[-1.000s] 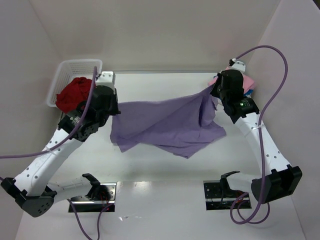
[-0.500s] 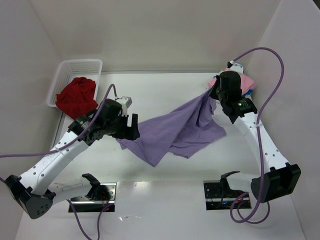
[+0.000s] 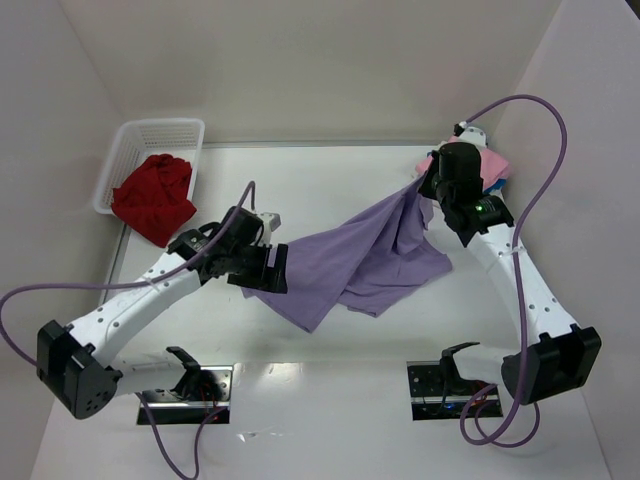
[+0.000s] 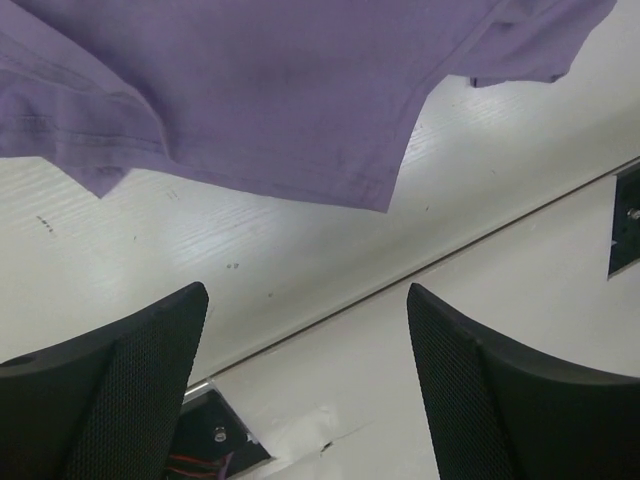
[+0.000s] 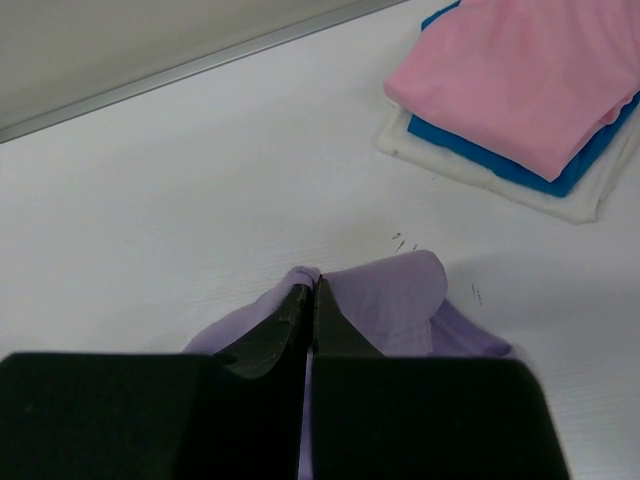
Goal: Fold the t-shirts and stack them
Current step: Flatten out the tshirt
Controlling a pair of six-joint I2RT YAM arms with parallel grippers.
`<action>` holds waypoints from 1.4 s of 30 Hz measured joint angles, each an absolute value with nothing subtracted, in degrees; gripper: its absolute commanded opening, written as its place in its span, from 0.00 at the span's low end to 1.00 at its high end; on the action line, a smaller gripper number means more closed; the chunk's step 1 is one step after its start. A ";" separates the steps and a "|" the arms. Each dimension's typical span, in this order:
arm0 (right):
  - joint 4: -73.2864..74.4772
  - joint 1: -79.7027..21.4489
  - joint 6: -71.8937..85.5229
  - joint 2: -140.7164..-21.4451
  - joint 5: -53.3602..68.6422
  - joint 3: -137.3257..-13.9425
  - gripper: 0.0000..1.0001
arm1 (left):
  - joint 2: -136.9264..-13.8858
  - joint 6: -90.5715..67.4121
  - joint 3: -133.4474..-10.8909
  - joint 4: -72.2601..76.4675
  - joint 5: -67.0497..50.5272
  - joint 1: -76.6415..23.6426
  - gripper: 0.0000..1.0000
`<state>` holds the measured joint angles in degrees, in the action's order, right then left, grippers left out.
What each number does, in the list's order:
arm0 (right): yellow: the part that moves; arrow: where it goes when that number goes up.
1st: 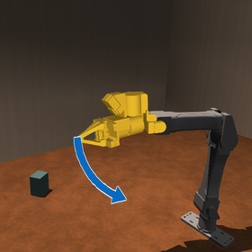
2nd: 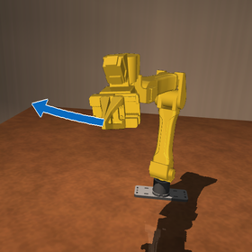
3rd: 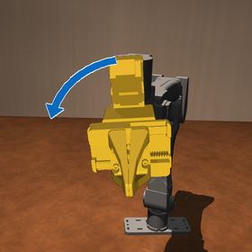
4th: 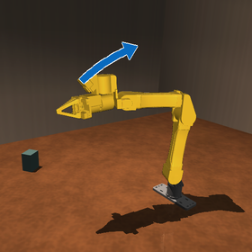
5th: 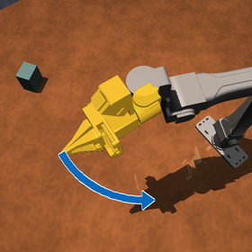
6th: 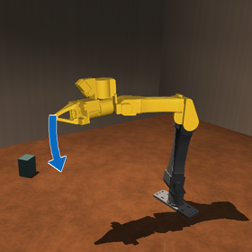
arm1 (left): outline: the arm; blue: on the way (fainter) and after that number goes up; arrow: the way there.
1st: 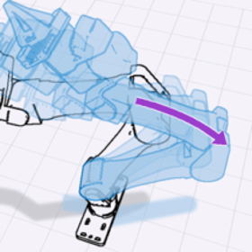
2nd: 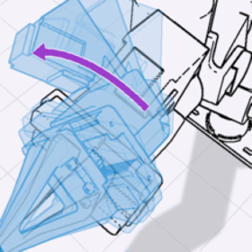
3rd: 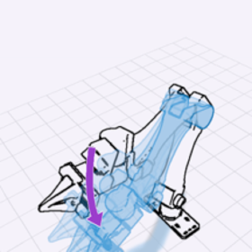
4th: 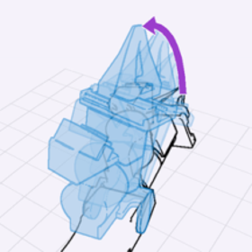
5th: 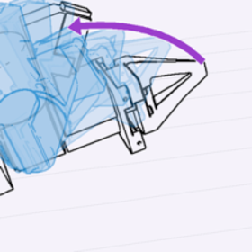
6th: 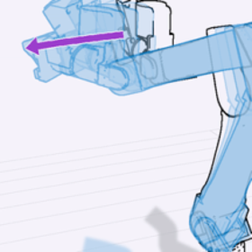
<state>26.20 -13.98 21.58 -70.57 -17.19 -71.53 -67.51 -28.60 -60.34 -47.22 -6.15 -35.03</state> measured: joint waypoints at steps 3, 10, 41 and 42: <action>26.11 -13.98 21.58 -70.81 -17.19 -71.20 0.00 | -69.93 -28.60 -59.46 -45.89 -7.35 -35.92 0.88; 25.98 -13.98 21.58 -71.70 -17.17 -70.04 0.01 | -75.42 -28.45 -57.84 -41.56 -9.76 -41.74 0.85; 25.47 -12.08 21.34 -71.77 -16.82 -68.10 0.03 | -92.66 -31.68 -53.95 -25.91 2.74 -53.91 0.79; 25.43 -12.05 21.37 -71.77 -16.80 -68.10 0.01 | -92.84 -31.68 -53.95 -25.65 2.76 -53.98 0.79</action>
